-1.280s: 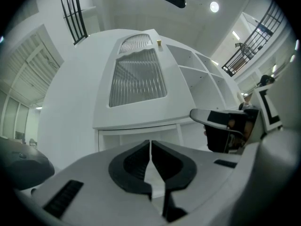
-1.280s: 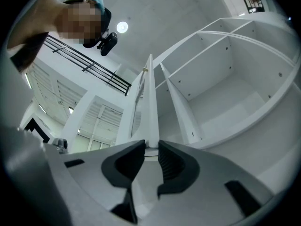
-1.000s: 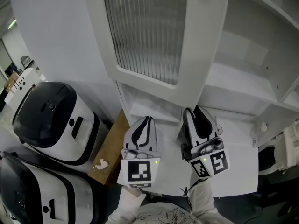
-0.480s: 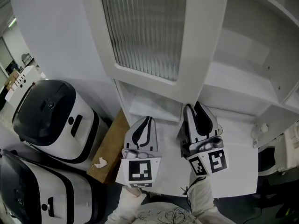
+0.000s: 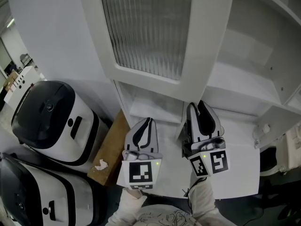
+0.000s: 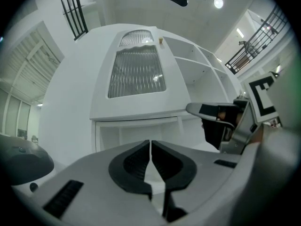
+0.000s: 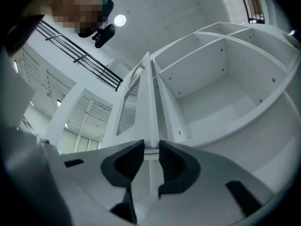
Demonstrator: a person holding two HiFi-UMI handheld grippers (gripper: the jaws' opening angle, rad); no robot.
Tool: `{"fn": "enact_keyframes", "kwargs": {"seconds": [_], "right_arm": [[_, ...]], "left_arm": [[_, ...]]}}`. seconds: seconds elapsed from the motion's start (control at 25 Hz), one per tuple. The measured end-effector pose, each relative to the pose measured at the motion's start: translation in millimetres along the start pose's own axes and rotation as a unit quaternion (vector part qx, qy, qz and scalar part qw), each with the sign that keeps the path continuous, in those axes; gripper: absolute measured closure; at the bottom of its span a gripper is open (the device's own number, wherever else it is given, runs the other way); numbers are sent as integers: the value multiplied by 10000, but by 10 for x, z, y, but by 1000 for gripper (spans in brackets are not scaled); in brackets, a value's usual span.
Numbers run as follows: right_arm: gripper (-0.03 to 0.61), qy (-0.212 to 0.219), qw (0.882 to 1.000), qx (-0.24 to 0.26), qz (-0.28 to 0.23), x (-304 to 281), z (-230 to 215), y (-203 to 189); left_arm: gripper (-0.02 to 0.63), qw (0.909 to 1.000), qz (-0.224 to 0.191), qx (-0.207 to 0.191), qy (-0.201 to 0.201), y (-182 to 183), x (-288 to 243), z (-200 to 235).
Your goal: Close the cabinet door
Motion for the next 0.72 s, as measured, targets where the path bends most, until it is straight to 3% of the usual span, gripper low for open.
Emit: {"fn": "enact_keyframes", "kwargs": {"seconds": [0.72], "right_arm": [[486,-614,9977,274,123,-150,-24,-39]], "left_arm": [[600,9995,-49,120,-293,-10,-153,180]]}}
Point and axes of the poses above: the fingertips, and each gripper's own axes: x backward along the fingers, z to its left, y out of its top, the point moved 7 cm from there along x, backward along the fingers, and after that the axes turned 9 degrees about -y, right-handed, at the moved point
